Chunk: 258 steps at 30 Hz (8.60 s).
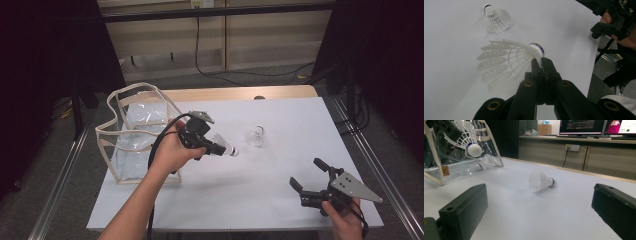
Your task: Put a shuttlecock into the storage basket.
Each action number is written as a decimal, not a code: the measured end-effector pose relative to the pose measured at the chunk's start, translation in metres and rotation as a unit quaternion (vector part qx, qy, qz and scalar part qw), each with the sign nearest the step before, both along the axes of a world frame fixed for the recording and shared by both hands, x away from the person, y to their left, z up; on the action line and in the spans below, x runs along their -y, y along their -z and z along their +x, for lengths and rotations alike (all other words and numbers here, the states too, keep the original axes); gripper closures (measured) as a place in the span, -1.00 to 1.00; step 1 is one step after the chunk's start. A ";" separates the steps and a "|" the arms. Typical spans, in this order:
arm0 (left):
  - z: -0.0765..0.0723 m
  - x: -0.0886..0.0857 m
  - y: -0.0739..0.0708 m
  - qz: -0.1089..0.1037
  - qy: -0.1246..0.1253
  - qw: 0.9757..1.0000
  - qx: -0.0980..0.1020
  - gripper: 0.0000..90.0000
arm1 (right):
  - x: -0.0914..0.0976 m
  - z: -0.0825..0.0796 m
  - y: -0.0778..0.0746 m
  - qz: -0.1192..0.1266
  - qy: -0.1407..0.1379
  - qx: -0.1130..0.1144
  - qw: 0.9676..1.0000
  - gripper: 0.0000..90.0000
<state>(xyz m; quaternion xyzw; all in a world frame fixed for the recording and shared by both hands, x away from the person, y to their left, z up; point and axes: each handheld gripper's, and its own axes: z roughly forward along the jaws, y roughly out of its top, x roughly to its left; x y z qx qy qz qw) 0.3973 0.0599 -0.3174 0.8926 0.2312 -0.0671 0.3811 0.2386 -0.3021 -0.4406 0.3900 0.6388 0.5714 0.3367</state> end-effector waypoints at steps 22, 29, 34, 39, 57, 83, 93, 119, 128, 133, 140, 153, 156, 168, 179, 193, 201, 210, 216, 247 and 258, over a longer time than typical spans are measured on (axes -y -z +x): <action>0.001 -0.004 -0.009 0.005 -0.003 1.000 -0.004 1.00 | 0.000 0.000 0.000 0.001 -0.001 0.000 1.000 -0.99; 0.001 -0.006 -0.011 0.011 -0.006 1.000 -0.002 1.00 | -0.001 0.000 0.000 0.000 -0.002 0.000 1.000 -0.99; 0.001 -0.008 -0.014 0.008 -0.004 1.000 -0.006 1.00 | -0.001 0.000 0.000 -0.001 -0.002 0.000 1.000 -0.99; 0.002 -0.010 -0.016 0.009 -0.007 1.000 -0.008 1.00 | -0.001 0.000 0.000 -0.001 -0.002 0.001 1.000 -0.99; 0.005 -0.013 -0.026 0.009 -0.012 1.000 -0.009 1.00 | -0.001 0.001 0.000 -0.002 -0.004 0.000 1.000 -0.99; 0.008 -0.021 -0.041 0.008 -0.026 1.000 -0.007 1.00 | -0.001 0.000 0.000 -0.001 -0.006 -0.001 1.000 -0.99; 0.010 -0.024 -0.047 0.009 -0.029 1.000 -0.003 1.00 | -0.001 0.000 0.000 0.000 -0.005 0.000 1.000 -0.99; 0.018 -0.034 -0.064 0.003 -0.044 0.999 0.009 1.00 | -0.001 0.000 0.000 -0.001 -0.006 -0.001 1.000 -0.99; 0.020 -0.038 -0.069 0.008 -0.048 0.999 0.014 1.00 | -0.001 0.000 0.000 0.000 -0.005 -0.001 1.000 -0.99; 0.020 -0.040 -0.071 0.008 -0.052 0.998 0.016 1.00 | -0.001 0.000 0.000 -0.001 -0.005 0.001 1.000 -0.99; 0.021 -0.042 -0.073 0.013 -0.051 0.998 0.019 1.00 | -0.001 0.000 0.000 -0.001 -0.005 0.000 1.000 -0.99; 0.021 -0.047 -0.079 0.012 -0.058 0.998 0.022 1.00 | -0.001 0.000 0.000 0.000 -0.005 0.000 1.000 -0.99; 0.022 -0.048 -0.080 0.014 -0.056 0.998 0.023 1.00 | -0.001 0.000 0.000 0.000 -0.006 0.000 1.000 -0.99; 0.023 -0.052 -0.086 0.015 -0.063 0.998 0.025 1.00 | -0.001 0.000 0.000 -0.001 -0.005 0.000 1.000 -0.99; 0.024 -0.057 -0.091 0.016 -0.069 0.997 0.028 1.00 | -0.002 0.000 0.000 0.000 -0.006 -0.001 1.000 -1.00; 0.026 -0.061 -0.097 0.020 -0.076 0.996 0.032 1.00 | -0.002 0.000 0.000 0.000 -0.006 -0.001 1.000 -0.99; 0.027 -0.064 -0.102 0.021 -0.080 0.996 0.033 1.00 | -0.002 0.000 0.000 -0.001 -0.006 -0.001 1.000 -0.99; 0.028 -0.066 -0.106 0.020 -0.083 0.996 0.035 1.00 | -0.002 0.000 0.000 -0.001 -0.006 -0.001 1.000 -0.99; 0.029 -0.069 -0.107 0.024 -0.086 0.995 0.035 1.00 | -0.002 0.000 0.000 0.000 -0.005 -0.002 1.000 -0.99; 0.034 -0.088 -0.118 0.028 -0.108 0.993 0.043 1.00 | -0.002 0.000 0.000 -0.003 -0.005 0.000 1.000 -0.99; 0.037 -0.100 -0.119 0.030 -0.122 0.991 0.045 1.00 | -0.002 0.000 0.000 -0.003 -0.006 0.000 1.000 -1.00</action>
